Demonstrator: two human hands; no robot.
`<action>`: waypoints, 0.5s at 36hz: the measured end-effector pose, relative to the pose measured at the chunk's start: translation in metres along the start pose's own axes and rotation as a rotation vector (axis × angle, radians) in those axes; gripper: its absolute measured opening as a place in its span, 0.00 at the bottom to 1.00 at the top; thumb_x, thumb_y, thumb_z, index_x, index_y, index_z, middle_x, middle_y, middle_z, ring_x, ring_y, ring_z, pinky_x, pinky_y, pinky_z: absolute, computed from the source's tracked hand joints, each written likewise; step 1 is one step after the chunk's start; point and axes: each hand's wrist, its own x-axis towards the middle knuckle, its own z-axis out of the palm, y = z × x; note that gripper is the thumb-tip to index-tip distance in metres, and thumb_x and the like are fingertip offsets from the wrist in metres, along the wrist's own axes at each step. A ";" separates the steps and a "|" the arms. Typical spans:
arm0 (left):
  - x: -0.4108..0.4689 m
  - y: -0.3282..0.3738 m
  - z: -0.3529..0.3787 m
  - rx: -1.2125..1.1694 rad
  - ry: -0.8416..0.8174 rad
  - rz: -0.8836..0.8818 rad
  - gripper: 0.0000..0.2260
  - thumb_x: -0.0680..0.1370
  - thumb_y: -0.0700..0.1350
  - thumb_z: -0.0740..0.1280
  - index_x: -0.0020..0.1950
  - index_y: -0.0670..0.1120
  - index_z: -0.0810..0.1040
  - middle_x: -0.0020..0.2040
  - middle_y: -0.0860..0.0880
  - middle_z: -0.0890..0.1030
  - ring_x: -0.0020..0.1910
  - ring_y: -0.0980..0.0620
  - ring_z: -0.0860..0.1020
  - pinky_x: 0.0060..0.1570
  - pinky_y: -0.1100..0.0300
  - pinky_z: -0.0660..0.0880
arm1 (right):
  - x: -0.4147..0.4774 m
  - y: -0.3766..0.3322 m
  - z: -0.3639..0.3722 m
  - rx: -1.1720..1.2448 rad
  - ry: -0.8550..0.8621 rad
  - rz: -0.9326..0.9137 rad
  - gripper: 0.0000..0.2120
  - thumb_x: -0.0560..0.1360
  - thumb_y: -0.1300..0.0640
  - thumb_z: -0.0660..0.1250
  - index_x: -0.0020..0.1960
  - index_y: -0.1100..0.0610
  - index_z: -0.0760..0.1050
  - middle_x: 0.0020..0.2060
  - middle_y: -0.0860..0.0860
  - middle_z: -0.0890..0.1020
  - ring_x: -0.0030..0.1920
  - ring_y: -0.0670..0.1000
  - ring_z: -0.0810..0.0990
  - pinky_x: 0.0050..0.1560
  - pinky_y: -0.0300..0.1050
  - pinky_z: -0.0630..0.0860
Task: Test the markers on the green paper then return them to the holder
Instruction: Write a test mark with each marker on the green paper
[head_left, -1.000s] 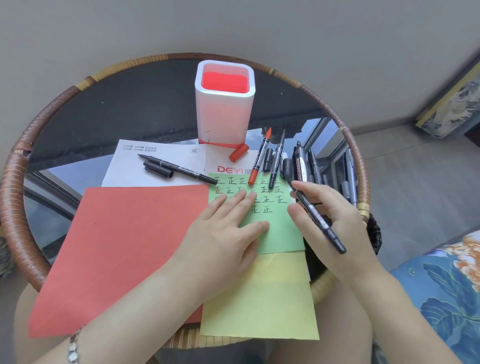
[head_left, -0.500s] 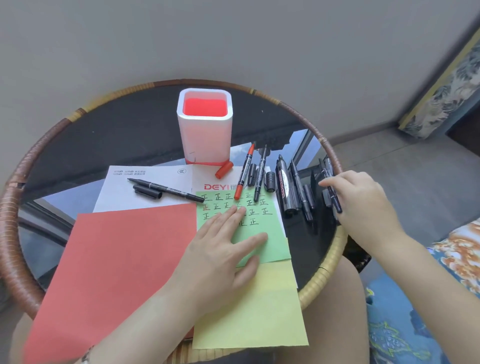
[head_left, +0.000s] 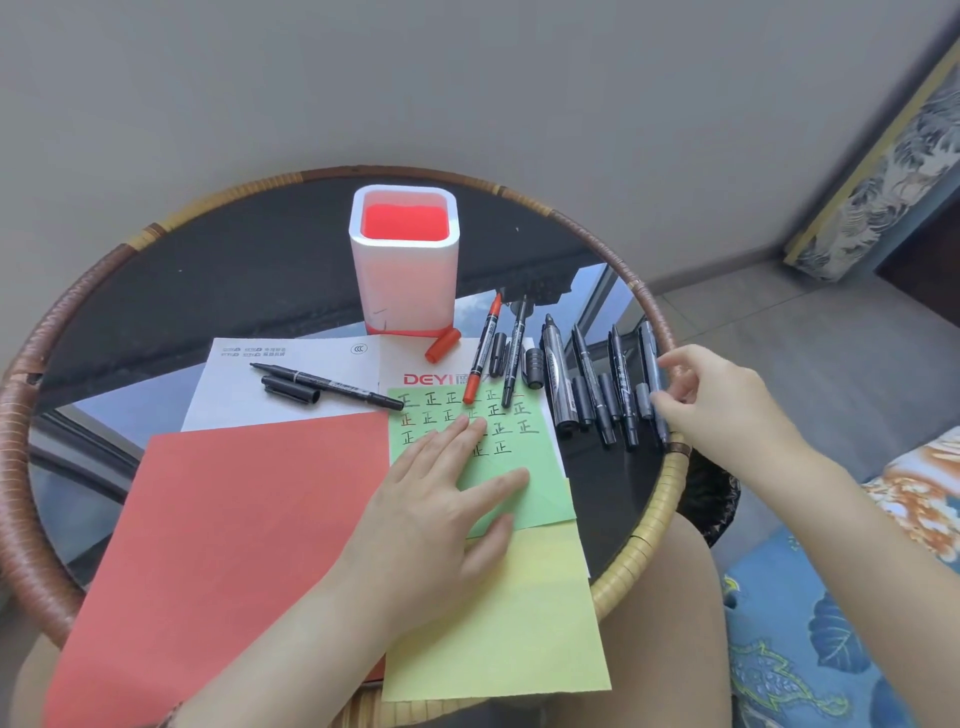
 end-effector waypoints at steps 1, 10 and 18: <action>0.000 0.000 0.000 0.002 0.000 0.000 0.17 0.74 0.55 0.56 0.58 0.58 0.78 0.65 0.43 0.74 0.66 0.45 0.71 0.64 0.44 0.58 | 0.000 -0.002 0.000 -0.019 -0.042 0.019 0.17 0.73 0.58 0.65 0.61 0.55 0.70 0.39 0.51 0.79 0.42 0.52 0.76 0.35 0.43 0.68; 0.000 0.000 0.000 0.012 0.002 0.007 0.17 0.74 0.55 0.55 0.59 0.59 0.77 0.65 0.43 0.74 0.66 0.45 0.71 0.64 0.44 0.58 | 0.008 -0.015 -0.004 0.138 -0.068 0.176 0.17 0.71 0.60 0.66 0.60 0.61 0.74 0.44 0.54 0.78 0.39 0.50 0.75 0.33 0.38 0.68; -0.001 -0.001 0.002 -0.016 0.005 0.008 0.17 0.74 0.55 0.56 0.59 0.59 0.77 0.66 0.43 0.74 0.67 0.45 0.70 0.65 0.43 0.57 | -0.033 -0.045 -0.003 0.716 0.104 -0.046 0.10 0.73 0.62 0.66 0.35 0.54 0.70 0.24 0.49 0.74 0.22 0.43 0.72 0.25 0.33 0.70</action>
